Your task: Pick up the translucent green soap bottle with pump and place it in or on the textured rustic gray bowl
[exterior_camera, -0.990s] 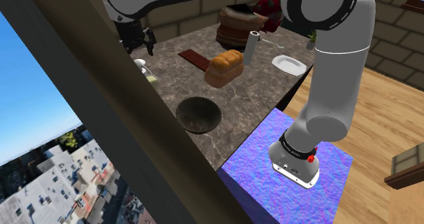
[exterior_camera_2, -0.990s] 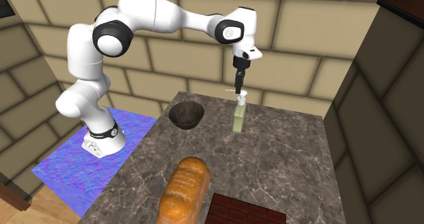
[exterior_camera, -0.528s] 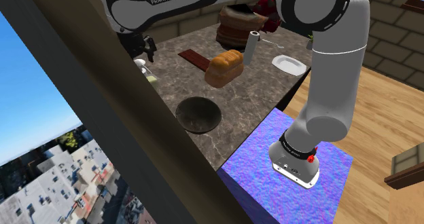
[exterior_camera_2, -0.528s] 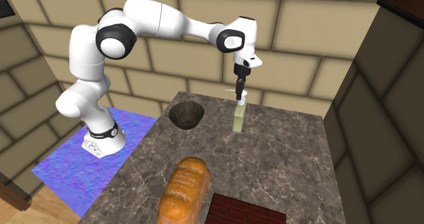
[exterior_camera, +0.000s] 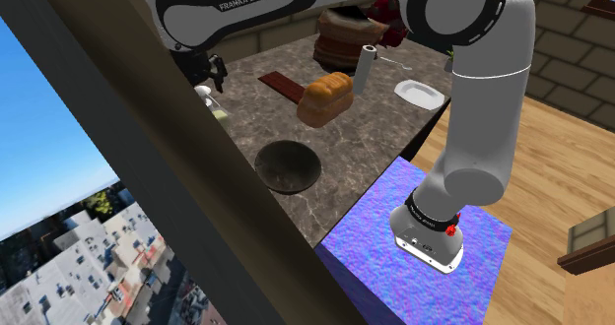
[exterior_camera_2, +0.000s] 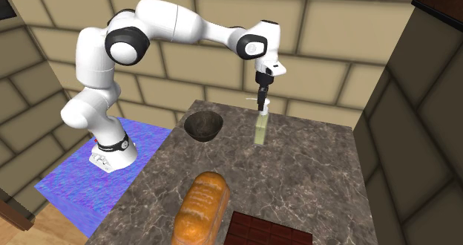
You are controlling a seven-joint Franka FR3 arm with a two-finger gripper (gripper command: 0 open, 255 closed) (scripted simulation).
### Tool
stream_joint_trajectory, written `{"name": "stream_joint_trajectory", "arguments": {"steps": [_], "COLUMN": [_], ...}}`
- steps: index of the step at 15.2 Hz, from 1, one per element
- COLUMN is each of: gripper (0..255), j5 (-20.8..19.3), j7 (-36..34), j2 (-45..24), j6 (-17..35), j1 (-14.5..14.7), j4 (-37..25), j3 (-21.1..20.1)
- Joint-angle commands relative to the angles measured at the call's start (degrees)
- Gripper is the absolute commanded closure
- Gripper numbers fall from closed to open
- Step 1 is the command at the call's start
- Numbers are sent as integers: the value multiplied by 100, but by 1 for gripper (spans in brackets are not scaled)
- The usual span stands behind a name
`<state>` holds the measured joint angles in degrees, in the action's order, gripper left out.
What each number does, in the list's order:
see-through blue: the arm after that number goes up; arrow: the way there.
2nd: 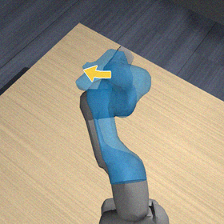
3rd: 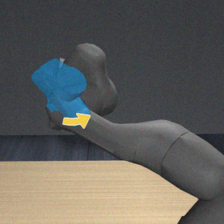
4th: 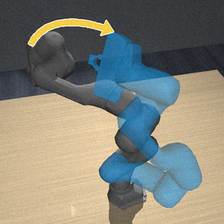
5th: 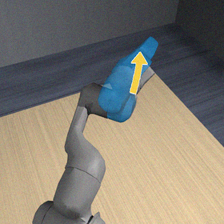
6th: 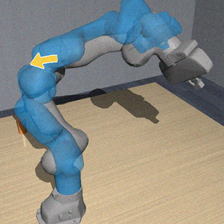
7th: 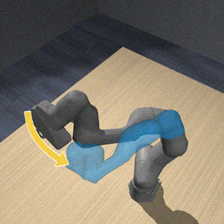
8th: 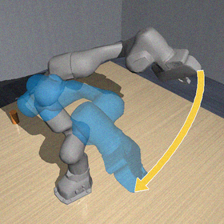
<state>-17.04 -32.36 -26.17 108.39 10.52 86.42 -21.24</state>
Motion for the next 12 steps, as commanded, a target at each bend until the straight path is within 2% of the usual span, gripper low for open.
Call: {"name": "stream_joint_trajectory", "arguments": {"steps": [1,10,12], "gripper": [255,255,255], "j5": [0,0,22], "j7": [0,0,27], "j2": [0,0,35], "j6": [0,1,-132], "j1": [0,0,3], "j4": [0,1,-102], "j3": [0,0,-10]}}
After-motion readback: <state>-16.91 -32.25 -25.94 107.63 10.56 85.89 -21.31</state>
